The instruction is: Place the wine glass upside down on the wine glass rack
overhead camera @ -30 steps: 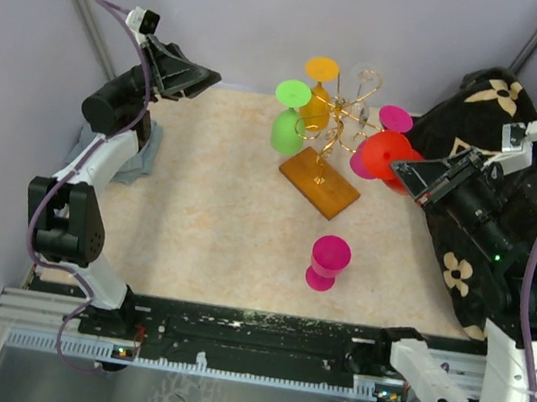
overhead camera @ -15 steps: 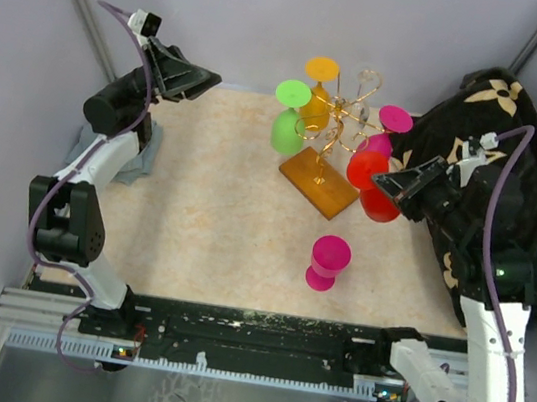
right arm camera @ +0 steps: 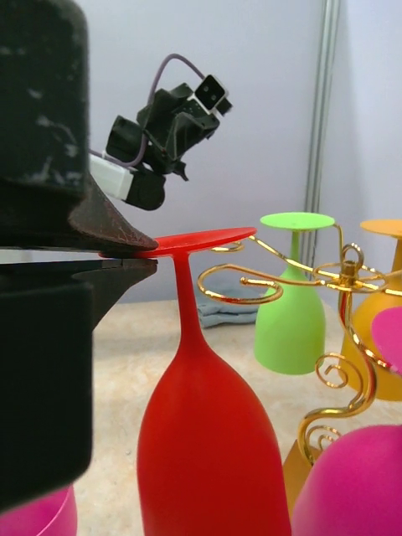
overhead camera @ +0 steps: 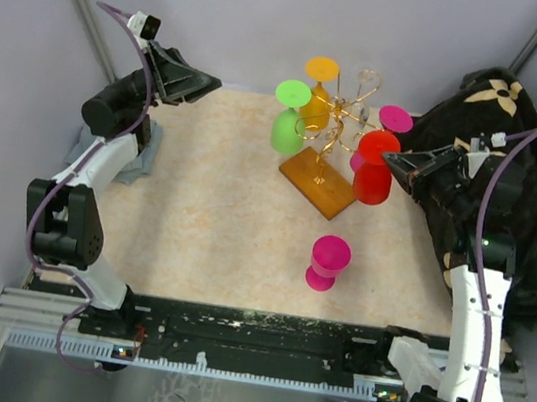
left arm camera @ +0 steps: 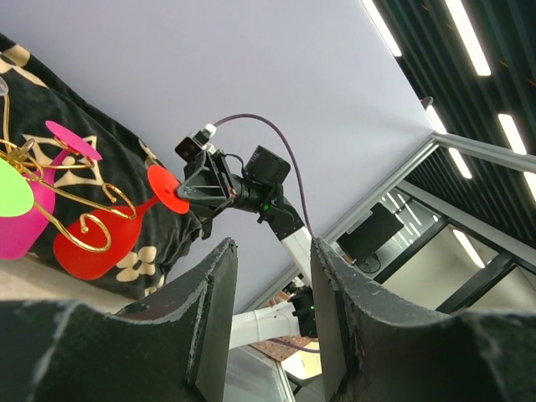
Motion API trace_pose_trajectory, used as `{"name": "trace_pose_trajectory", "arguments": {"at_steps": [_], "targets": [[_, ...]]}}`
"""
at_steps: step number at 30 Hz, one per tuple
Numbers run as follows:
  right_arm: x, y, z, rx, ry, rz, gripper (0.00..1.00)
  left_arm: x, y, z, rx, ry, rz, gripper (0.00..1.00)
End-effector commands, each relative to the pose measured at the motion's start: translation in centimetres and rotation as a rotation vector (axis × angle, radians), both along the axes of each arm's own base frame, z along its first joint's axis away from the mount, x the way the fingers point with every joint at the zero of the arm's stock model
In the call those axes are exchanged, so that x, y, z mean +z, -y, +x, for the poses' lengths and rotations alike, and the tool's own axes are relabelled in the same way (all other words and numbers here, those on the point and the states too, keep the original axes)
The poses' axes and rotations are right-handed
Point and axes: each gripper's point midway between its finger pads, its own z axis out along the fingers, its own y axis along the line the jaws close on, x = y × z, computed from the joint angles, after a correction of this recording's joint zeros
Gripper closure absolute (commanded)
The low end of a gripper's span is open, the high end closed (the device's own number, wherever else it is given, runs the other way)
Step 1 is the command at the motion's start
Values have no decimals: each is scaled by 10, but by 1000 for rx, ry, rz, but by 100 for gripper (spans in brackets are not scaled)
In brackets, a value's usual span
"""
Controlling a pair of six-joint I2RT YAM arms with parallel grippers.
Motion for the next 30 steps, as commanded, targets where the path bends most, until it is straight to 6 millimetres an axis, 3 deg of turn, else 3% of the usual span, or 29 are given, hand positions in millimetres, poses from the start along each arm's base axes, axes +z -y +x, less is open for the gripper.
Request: {"name": "trace_pose_trajectory", "arguments": {"at_steps": [1, 30], "targets": [[38, -8, 3, 61, 135, 74, 100, 9, -2, -34, 16, 220, 9, 54], [25, -1, 49, 56, 111, 100, 100, 9, -1, -29, 23, 217, 13, 54]]}}
